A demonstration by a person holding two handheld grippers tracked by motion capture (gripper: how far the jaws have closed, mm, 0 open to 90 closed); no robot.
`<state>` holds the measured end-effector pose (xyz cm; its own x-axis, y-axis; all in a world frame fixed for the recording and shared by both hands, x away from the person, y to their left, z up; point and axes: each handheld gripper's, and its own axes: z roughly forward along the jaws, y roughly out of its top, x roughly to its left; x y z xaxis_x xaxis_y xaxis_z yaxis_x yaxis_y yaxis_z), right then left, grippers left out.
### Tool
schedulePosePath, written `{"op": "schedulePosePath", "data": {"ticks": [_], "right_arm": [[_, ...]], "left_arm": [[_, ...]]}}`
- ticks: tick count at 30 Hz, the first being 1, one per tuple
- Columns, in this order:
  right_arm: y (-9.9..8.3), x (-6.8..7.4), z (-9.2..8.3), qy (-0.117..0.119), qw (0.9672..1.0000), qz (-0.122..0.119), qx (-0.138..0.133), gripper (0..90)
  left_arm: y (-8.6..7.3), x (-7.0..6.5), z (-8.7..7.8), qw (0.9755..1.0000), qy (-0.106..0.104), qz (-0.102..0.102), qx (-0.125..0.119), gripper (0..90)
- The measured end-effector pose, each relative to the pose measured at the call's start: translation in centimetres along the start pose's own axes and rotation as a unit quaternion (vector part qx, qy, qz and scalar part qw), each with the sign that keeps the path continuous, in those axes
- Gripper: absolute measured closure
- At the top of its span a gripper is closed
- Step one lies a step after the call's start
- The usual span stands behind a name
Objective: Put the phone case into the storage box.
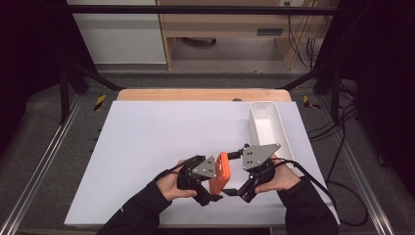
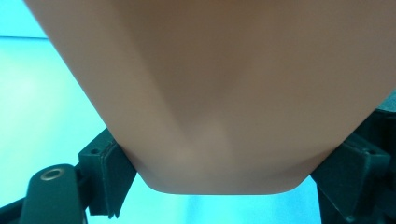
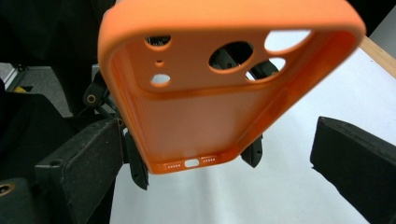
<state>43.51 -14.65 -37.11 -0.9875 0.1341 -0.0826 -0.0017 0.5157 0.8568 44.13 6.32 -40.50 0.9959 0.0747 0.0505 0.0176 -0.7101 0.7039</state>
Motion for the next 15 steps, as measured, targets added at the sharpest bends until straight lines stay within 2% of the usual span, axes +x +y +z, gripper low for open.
{"op": "schedulePosePath", "data": {"ticks": [15], "right_arm": [[-0.03, 0.11, 0.13, 0.014, 0.9998, -0.002, -0.012, 6.5]], "left_arm": [[0.14, -0.39, 0.81, 0.9999, -0.012, 0.008, 0.003, 15.3]]}}
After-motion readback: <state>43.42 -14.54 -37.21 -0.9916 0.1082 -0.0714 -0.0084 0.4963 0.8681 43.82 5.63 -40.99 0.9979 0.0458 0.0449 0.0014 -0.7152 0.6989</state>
